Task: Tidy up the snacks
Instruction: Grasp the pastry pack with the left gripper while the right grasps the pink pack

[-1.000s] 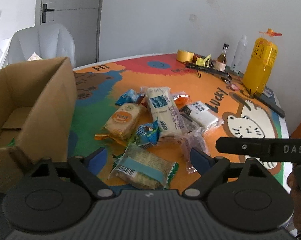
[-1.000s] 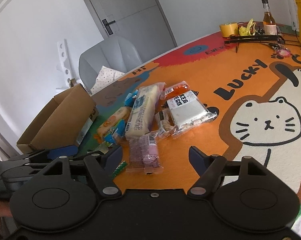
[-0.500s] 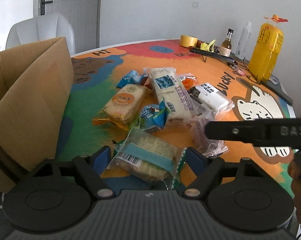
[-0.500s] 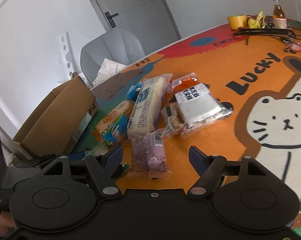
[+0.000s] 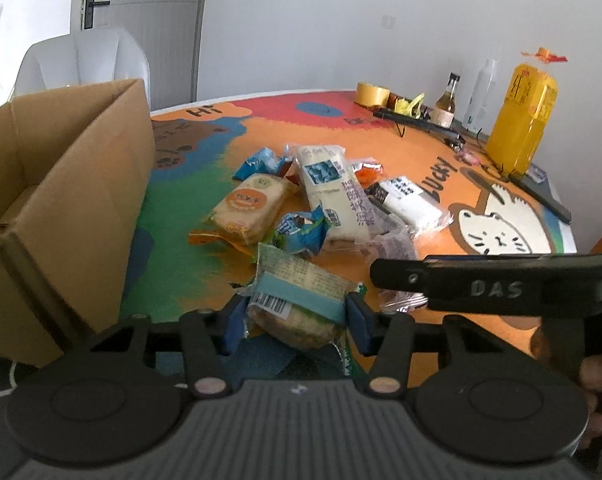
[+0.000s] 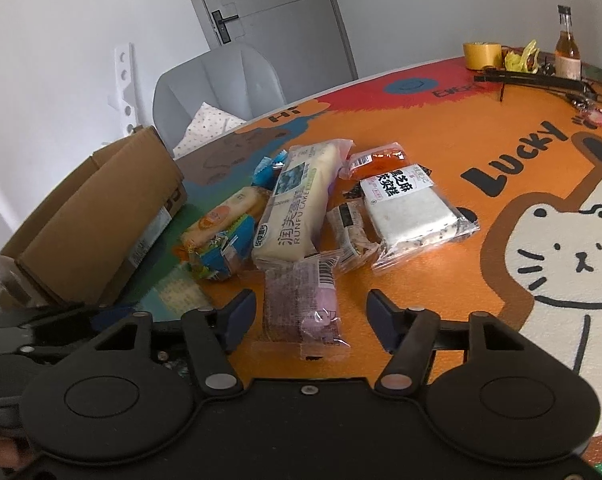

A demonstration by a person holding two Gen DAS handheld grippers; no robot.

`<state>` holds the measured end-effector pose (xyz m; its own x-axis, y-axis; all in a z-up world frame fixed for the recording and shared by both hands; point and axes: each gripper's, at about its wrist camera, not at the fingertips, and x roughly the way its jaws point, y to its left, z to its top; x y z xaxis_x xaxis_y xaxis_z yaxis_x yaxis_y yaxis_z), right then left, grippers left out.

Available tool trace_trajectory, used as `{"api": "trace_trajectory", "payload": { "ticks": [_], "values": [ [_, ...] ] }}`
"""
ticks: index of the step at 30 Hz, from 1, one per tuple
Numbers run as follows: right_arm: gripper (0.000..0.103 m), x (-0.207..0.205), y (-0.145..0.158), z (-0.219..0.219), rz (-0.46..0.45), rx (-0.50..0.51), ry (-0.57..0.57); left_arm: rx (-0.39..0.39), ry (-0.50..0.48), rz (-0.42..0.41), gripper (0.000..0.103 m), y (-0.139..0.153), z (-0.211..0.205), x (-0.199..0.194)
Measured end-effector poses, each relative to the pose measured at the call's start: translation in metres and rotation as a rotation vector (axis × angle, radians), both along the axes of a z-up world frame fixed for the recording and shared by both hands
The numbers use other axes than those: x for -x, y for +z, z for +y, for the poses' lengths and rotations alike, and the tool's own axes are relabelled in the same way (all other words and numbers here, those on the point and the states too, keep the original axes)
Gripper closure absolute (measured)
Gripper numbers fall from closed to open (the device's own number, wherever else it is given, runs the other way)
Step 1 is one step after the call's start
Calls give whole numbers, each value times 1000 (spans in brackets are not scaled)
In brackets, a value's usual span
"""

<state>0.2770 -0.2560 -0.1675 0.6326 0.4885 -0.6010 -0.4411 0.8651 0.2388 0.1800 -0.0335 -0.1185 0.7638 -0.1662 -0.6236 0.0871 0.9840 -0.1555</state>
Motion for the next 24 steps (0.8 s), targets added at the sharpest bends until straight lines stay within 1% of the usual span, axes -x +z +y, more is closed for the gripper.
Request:
{"api": "trace_trajectory", "payload": {
  "ticks": [2,4,6,8,10,11,16,24],
  "values": [
    [43,1,0,3,-5,8,3,10,7,-8,52,2,2,5],
    [49,2,-1,8,-19,19,6,7,16,-3,52,2,3,9],
    [64,3,-2,10,-35,37,-4,2,27,0,52,3,5,13],
    [68,2,-1,7,-22,24,-3,6,37,-8,52,7,8,17],
    [70,1,1,-1,14,-21,-10,7,46,-18,52,10,9,21],
    [71,2,1,-3,15,-30,-17,7,48,-23,52,12,9,22],
    [71,16,10,-8,-10,-62,-10,9,49,-45,52,22,8,29],
    [72,31,35,-5,-74,-80,10,7,69,-112,52,47,10,39]
  ]
}}
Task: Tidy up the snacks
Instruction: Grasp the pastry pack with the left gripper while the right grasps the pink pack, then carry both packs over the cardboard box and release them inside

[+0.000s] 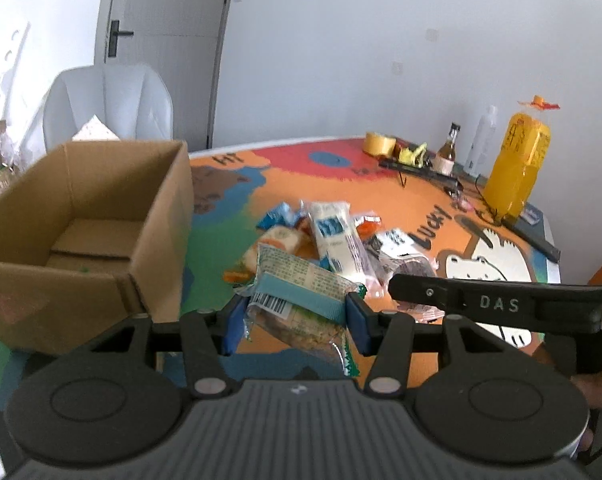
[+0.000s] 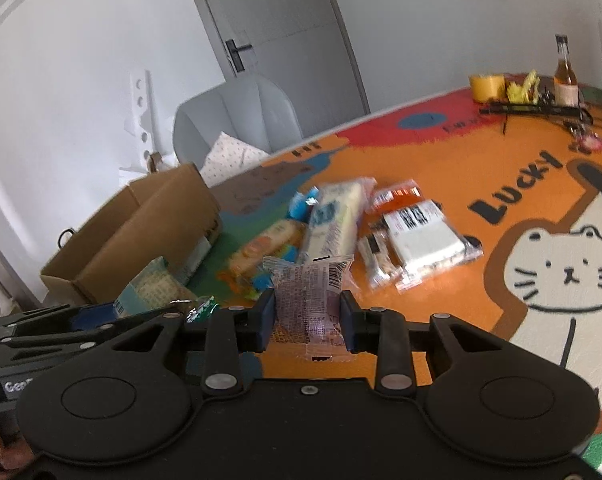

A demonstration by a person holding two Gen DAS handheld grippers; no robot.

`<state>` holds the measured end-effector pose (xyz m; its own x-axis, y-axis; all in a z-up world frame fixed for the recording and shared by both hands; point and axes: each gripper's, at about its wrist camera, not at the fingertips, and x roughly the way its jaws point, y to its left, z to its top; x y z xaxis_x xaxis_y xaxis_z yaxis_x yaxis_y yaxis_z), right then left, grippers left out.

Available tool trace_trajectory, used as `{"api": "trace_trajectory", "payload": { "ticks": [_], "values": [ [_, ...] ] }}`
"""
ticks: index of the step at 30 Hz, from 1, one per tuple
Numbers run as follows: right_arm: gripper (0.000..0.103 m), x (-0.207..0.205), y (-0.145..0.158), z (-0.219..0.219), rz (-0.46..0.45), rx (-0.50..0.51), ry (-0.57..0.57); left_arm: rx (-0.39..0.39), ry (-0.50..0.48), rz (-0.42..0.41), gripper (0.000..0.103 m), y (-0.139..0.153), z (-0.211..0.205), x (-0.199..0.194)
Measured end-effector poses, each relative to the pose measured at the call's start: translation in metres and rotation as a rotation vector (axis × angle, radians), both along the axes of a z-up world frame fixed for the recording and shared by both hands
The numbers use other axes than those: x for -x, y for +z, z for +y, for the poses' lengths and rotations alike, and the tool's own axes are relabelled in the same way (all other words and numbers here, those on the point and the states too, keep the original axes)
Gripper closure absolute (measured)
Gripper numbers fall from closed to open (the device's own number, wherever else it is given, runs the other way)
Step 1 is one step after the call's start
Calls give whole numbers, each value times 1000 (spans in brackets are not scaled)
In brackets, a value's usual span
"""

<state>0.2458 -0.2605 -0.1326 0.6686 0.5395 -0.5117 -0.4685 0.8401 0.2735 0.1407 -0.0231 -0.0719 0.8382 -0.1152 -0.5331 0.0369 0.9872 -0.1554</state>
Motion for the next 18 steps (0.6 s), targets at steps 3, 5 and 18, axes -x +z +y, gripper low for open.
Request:
{"api": "trace_trajectory", "payload": {
  "ticks": [3,5,18],
  "values": [
    [72,6,10,4,-38,-9,16,-11,17,-19,52,10,4,4],
    [72,8,16,8,-50,-16,28,-5,26,-35,52,16,10,7],
    [72,18,46,56,-117,-31,124,-5,132,-104,52,48,60,26]
  ]
}}
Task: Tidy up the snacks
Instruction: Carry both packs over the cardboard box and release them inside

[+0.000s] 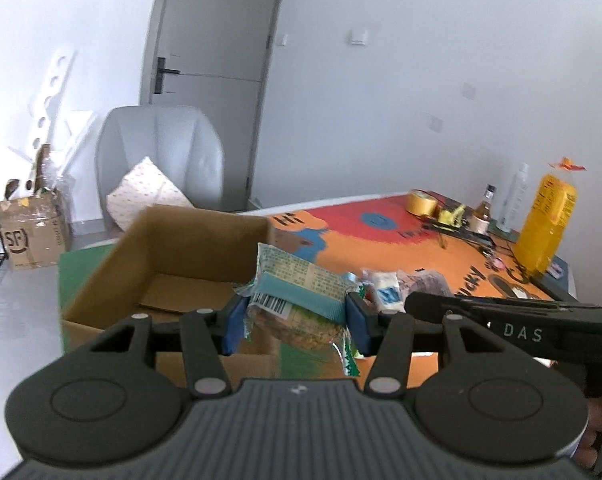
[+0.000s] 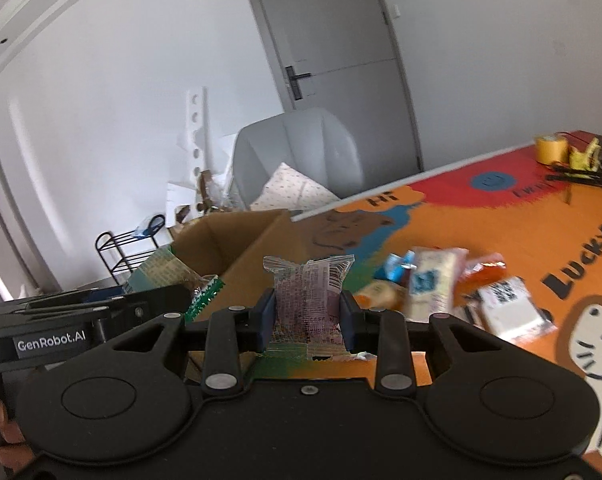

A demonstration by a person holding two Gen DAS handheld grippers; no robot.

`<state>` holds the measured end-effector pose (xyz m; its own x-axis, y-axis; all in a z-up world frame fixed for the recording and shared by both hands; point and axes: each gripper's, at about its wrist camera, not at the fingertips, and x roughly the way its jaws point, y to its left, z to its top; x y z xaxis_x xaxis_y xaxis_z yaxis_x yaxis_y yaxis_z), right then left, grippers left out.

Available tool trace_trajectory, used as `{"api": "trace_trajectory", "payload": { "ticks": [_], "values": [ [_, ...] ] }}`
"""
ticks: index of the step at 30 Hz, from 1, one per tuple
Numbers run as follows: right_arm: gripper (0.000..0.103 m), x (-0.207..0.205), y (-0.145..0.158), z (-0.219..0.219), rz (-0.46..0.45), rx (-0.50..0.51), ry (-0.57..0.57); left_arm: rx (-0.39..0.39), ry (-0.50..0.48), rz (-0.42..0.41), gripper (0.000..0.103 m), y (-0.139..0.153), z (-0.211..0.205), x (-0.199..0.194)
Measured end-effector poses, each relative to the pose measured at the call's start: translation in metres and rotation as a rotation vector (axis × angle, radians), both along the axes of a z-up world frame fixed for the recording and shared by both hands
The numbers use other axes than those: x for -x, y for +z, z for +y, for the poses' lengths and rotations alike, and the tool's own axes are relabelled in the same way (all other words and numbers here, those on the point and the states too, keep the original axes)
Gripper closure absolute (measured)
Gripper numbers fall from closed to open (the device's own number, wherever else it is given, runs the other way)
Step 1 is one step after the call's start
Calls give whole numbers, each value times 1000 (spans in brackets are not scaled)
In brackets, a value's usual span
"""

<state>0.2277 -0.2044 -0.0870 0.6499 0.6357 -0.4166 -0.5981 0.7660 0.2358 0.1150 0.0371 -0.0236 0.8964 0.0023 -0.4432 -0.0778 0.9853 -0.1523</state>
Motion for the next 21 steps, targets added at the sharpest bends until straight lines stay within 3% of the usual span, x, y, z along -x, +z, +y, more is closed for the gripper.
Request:
{"api": "trace_trajectory", "payload": {
  "ticks": [11,21],
  "values": [
    [72,-3,9,46,-19,2,79,1,95,-21,52,11,50,7],
    [72,-12,10,74,-19,24,107,31,109,-10,51,6,76,-17]
  ]
}}
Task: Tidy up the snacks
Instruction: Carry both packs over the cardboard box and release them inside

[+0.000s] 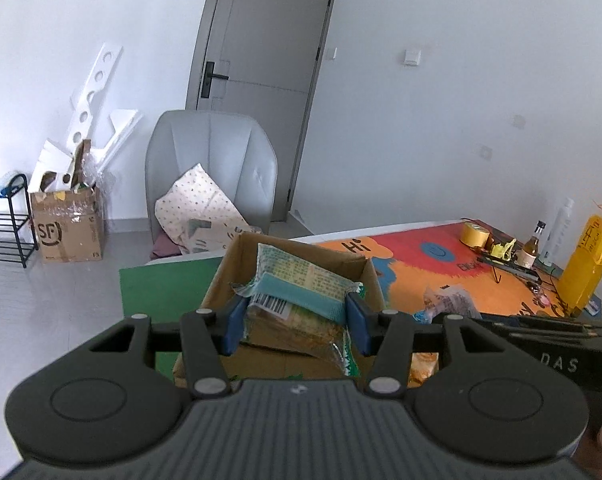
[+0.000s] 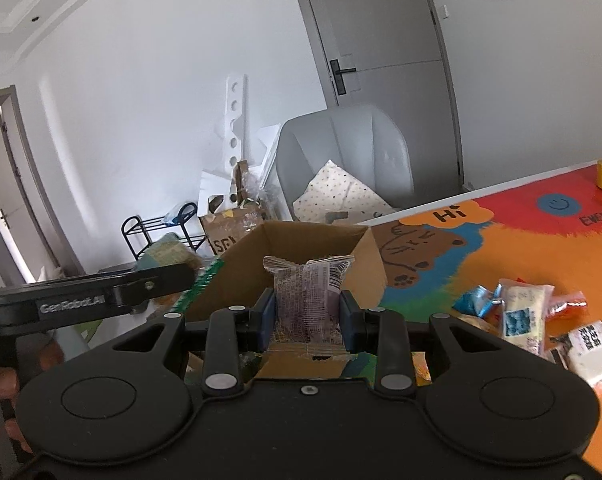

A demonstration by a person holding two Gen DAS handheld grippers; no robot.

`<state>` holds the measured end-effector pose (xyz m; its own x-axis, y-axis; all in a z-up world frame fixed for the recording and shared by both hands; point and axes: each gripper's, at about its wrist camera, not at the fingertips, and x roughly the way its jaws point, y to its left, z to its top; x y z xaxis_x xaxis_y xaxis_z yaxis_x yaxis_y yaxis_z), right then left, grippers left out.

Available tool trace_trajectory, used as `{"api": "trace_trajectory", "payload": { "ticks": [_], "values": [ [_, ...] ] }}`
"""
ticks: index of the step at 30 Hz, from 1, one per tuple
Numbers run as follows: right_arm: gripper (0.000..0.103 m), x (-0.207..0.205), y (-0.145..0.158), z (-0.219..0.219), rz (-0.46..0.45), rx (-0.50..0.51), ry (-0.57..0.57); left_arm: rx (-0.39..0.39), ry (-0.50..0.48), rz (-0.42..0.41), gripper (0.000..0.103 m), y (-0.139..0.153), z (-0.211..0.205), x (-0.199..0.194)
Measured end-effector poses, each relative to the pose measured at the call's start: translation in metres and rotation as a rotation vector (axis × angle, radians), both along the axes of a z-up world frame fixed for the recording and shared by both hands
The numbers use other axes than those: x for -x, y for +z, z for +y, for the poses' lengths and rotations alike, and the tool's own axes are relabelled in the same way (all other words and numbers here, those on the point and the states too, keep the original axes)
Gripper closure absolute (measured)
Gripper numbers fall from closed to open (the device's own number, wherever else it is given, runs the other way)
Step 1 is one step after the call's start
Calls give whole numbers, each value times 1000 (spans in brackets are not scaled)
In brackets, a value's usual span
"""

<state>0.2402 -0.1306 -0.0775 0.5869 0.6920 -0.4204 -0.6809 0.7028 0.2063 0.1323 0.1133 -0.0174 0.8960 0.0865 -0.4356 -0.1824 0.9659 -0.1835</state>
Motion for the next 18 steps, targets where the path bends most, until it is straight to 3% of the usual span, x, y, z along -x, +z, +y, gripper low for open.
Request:
{"api": "trace_trajectory", "payload": {
  "ticks": [5,12,14,18],
  "values": [
    [72,-4,1,9,12,4,8,26,30,-4,35,-4,9,-3],
    [72,-7,-1,25,25,1,46,57,102,-8,33,-2,26,15],
    [72,-9,-3,29,34,-9,56,65,129,-8,27,-2,30,21],
    [58,-10,-4,33,62,-38,79,72,174,-1,20,-3,33,30]
  ]
}}
